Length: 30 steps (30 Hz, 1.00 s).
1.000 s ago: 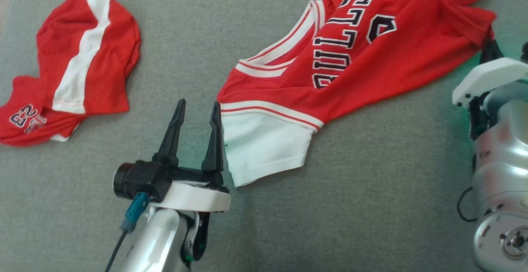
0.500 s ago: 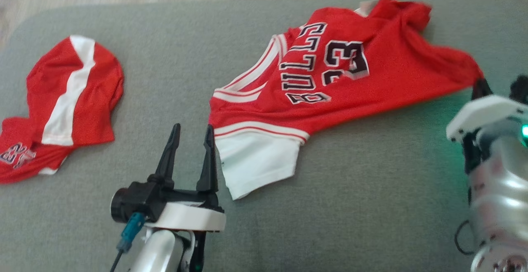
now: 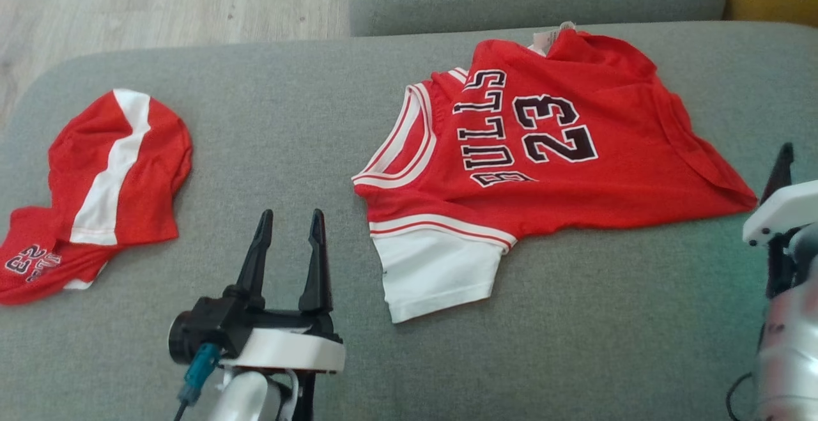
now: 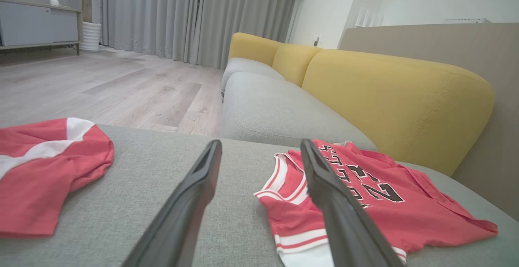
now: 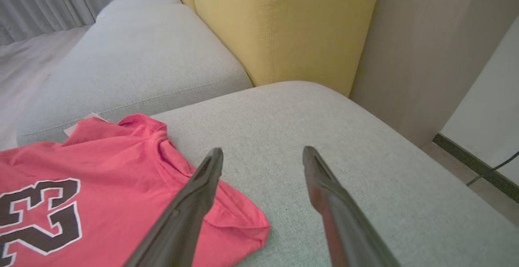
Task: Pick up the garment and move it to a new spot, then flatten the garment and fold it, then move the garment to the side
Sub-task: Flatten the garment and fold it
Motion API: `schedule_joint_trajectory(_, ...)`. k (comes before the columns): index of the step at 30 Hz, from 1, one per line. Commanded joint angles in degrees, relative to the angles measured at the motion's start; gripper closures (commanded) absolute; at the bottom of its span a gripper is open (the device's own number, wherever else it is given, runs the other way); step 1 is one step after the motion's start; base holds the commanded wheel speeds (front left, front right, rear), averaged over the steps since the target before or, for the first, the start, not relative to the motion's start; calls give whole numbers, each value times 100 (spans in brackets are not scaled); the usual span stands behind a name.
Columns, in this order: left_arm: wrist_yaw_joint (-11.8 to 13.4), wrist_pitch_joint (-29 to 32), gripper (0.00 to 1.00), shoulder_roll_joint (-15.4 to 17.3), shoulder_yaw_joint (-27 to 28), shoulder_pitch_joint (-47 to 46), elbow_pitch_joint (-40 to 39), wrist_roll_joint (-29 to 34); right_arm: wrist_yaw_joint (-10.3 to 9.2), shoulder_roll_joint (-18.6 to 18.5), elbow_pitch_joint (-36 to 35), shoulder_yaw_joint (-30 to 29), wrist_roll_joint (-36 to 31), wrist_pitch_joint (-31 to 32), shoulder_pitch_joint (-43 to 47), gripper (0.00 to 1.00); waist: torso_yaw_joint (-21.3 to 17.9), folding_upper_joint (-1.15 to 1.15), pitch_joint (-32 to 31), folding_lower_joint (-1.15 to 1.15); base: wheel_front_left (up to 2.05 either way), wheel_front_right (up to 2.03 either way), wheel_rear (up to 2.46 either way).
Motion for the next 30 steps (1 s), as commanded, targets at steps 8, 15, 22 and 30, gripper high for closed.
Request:
schedule_joint_trajectory(8,47,-37,0,15,342,-23,-228,58,-5,12,-1129,2191,1610,-778,765,0,-166,0,-178,0,0,0,0)
schedule_joint_trajectory(15,29,-37,0,15,369,66,-264,105,-5,13,-2134,3376,2319,-1394,2134,0,-340,0,-219,0,0,0,0)
schedule_joint_trajectory(22,-24,-37,0,15,374,90,-214,170,-5,13,-2396,3787,2451,-1517,2652,0,-398,0,-186,0,0,0,0)
schedule_joint_trajectory(30,-96,-37,0,15,80,13,-13,97,-5,13,-2529,3661,2310,-1534,2540,0,-353,0,-113,0,0,0,0)
